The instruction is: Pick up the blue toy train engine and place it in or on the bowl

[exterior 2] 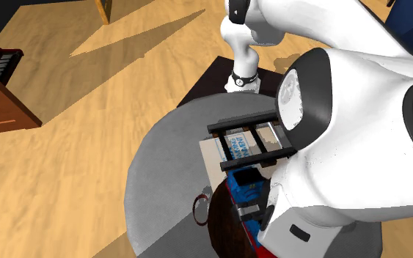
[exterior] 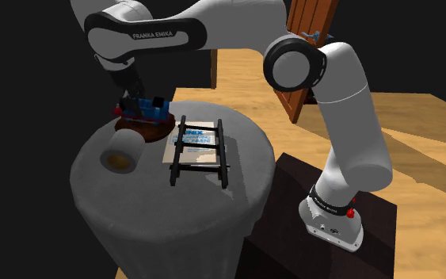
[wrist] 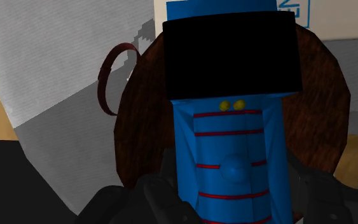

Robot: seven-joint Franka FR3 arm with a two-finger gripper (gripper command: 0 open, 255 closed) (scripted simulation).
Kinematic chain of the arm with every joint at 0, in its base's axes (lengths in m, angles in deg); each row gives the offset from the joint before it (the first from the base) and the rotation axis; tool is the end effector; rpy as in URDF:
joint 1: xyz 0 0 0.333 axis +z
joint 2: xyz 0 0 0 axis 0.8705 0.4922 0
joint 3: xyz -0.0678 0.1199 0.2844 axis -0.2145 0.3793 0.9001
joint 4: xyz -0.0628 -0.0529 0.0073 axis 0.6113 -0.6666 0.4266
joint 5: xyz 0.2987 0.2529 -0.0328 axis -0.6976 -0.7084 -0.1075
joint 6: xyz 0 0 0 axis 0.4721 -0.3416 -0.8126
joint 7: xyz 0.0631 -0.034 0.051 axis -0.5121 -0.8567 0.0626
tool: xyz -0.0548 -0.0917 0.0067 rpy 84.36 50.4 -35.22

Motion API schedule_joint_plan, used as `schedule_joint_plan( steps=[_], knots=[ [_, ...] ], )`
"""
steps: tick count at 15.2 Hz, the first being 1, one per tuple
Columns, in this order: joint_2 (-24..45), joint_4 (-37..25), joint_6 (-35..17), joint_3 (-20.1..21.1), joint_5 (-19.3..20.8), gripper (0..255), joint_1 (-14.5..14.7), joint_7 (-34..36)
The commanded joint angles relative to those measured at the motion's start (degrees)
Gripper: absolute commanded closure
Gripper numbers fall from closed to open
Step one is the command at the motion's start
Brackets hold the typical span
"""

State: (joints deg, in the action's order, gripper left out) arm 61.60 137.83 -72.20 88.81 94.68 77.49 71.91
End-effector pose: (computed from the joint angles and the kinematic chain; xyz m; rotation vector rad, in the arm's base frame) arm 0.6635 0.2710 0.4712 2.7971 1.0359 -0.1475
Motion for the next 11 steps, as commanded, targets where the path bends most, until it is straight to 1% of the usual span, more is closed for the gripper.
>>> schedule_joint_plan(
  steps=[1, 8, 9, 11],
  knots=[
    [-0.04, 1.29, -1.32, 0.01, 0.02, 255, -0.13, 0.2],
    [-0.04, 1.29, -1.32, 0.0, 0.01, 255, -0.12, 0.2],
    [-0.05, 1.31, -1.34, 0.0, 0.01, 0, -0.13, 0.2],
    [-0.07, 1.34, -1.35, 0.0, 0.01, 0, -0.14, 0.2]
  ],
)
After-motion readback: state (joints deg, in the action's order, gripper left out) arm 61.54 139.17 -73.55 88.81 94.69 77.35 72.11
